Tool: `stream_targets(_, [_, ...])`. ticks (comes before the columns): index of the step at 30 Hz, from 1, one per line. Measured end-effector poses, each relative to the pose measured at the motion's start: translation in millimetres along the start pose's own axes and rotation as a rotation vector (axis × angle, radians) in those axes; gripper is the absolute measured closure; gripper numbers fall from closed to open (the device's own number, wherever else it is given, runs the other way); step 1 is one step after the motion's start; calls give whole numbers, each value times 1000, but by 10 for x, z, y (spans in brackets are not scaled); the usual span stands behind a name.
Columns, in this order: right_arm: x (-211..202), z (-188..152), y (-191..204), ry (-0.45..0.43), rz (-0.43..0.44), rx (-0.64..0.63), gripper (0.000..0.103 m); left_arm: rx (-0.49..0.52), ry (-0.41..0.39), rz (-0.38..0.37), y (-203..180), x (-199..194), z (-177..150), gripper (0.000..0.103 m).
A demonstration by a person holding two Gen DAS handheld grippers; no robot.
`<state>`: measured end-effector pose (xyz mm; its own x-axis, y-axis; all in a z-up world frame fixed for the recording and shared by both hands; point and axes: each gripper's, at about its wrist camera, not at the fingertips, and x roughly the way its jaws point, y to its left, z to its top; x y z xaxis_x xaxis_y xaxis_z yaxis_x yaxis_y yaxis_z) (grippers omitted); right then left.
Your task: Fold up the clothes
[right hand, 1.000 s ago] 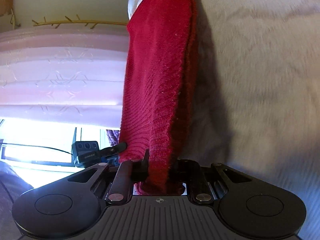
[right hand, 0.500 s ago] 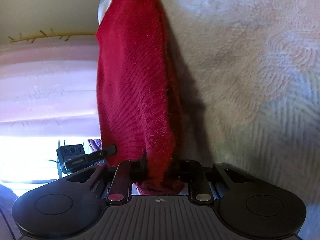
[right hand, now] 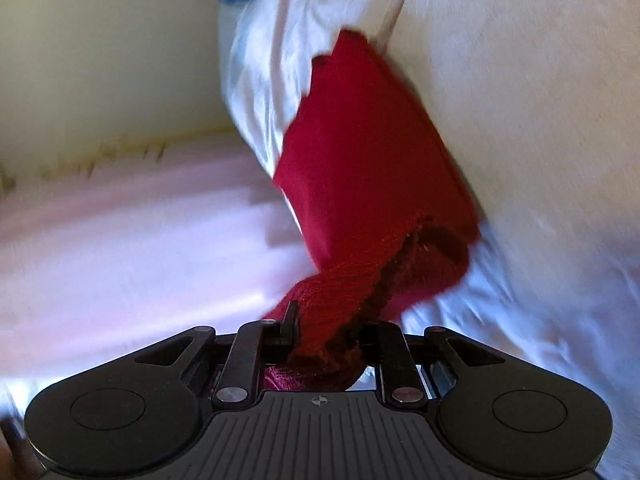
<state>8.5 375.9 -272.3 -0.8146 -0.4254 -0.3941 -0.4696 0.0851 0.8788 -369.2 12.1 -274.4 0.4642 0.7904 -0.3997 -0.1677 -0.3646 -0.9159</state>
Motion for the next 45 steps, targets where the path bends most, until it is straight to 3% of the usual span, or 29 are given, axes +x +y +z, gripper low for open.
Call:
stream_targets(4, [269,677,101,-32,-59,100,86,-245,-58,0,381,106,518,94])
stream_targets(7, [710,1041,0,-88,-77,249,85,-384,-110,22,657,254,850,93])
stream_targets(8, [824,1144,-61,-105,-72,293,76,-429,-124,26,748,281,934,93])
stream_targets(10, [956,1308,-209,-131,-47,350,71,-478,-129,23,859,325,1038,92])
stream_targets(12, [1007,1380,-293,-149,-8,364,69,-451,-116,7,868,282,1109,89])
stream_targets(15, [971,1408,-288,-196,100,342,52,-412,-161,-47,828,75,1175,66])
stream_targets(16, [947,1424,-253,-218,138,317,31,-390,-203,-54,812,-22,1185,60])
stream_targets(17, [923,1439,-219,-239,176,292,17,-353,-219,-43,776,-78,1211,58])
stream_targets(19, [847,1467,-110,-308,217,222,17,-277,-246,-15,699,-180,1268,58])
stream_targets(21, [720,1435,63,-362,171,56,17,-146,-227,42,540,-180,1298,59])
stream_targets(24, [542,1330,387,-420,48,-248,17,137,-160,162,233,-85,1239,59])
stream_targets(28, [685,1004,661,-319,-252,-680,17,500,-84,300,-29,54,1028,58])
stream_targets(30, [829,936,558,-247,-288,-751,20,533,-76,325,6,62,972,58])
stream_targets(32, [974,914,438,-191,-298,-784,34,533,-75,333,64,102,969,58])
stream_targets(36, [1282,1068,273,-176,-313,-779,34,480,-85,308,201,259,1068,61])
stream_targets(37, [1328,1089,234,-177,-298,-765,42,476,-82,303,214,271,1080,70])
stream_targets(38, [1364,1108,203,-179,-274,-748,76,472,-83,291,221,269,1075,93])
stream_targets(39, [1359,1104,211,-192,-263,-735,86,467,-86,278,227,266,1069,96])
stream_targets(42, [1208,999,344,-295,-276,-741,87,440,-165,224,217,146,1068,98])
stream_targets(45, [1007,921,480,-431,-293,-752,89,450,-216,240,196,70,1066,98])
